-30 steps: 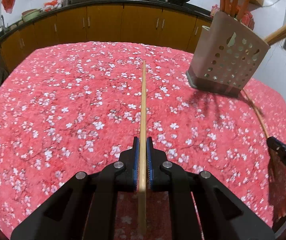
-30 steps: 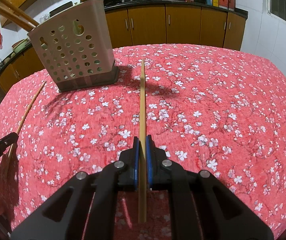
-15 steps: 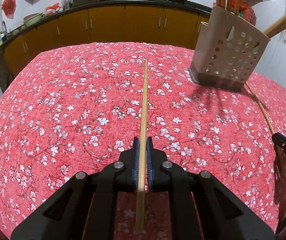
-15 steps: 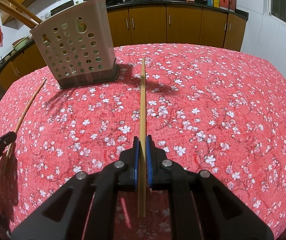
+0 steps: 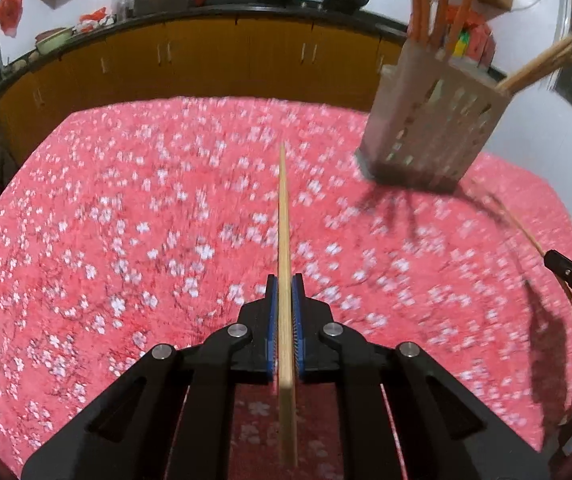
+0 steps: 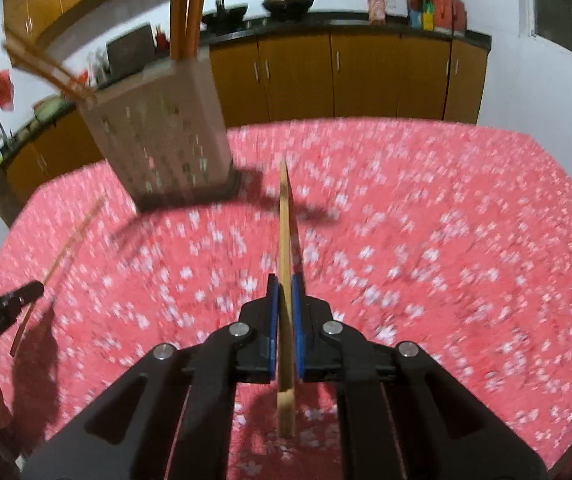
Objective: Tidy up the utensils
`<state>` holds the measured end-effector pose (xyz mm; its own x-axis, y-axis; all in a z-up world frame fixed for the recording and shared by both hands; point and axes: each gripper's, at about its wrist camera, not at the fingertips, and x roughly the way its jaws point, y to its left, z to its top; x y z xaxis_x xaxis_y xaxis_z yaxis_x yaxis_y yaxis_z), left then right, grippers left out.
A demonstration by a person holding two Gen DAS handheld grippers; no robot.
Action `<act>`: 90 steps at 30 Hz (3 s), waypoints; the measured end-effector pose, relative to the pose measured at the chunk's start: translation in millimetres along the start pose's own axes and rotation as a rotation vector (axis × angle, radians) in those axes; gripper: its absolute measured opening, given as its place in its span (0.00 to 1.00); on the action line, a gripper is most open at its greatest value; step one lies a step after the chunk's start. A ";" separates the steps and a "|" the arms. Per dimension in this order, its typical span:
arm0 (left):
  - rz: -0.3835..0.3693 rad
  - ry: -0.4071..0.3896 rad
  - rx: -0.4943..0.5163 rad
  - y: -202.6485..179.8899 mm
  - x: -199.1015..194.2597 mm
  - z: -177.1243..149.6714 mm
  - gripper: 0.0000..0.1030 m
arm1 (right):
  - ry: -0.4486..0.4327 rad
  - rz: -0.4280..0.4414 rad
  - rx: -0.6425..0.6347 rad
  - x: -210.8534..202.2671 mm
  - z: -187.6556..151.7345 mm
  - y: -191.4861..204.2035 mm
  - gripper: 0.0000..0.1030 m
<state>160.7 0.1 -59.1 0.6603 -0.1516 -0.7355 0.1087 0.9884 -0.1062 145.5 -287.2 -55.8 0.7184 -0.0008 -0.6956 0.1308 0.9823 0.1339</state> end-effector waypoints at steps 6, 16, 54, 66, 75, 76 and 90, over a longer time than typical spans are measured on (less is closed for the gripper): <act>-0.062 -0.110 -0.008 -2.1 -43.2 24.0 0.07 | -0.125 0.016 0.004 -41.4 26.2 -2.8 0.08; -0.109 -0.257 -0.007 -12.2 -92.7 57.7 0.07 | -0.305 0.075 -0.003 -99.2 63.2 8.1 0.08; -0.216 -0.425 -0.014 -75.4 -99.1 142.6 0.08 | -0.424 0.184 -0.049 -93.8 158.4 69.1 0.13; -0.248 -0.523 -0.035 -66.7 -131.4 135.5 0.49 | -0.521 0.174 -0.053 -124.9 143.6 66.4 0.57; -0.074 -0.621 0.025 -48.1 -163.9 86.9 0.94 | -0.662 0.045 -0.101 -169.2 88.9 60.3 0.96; -0.045 -0.620 0.037 -46.2 -165.4 77.4 0.96 | -0.660 0.034 -0.109 -170.4 82.8 61.1 0.96; 0.130 -0.576 0.106 -46.1 -166.0 -26.6 0.98 | -0.534 0.028 -0.123 -167.2 -10.0 73.1 0.96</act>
<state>26.3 -20.0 50.1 0.9664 -0.0393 -0.2539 0.0536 0.9973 0.0497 28.1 -213.4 63.2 0.9716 -0.0378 -0.2337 0.0489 0.9979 0.0418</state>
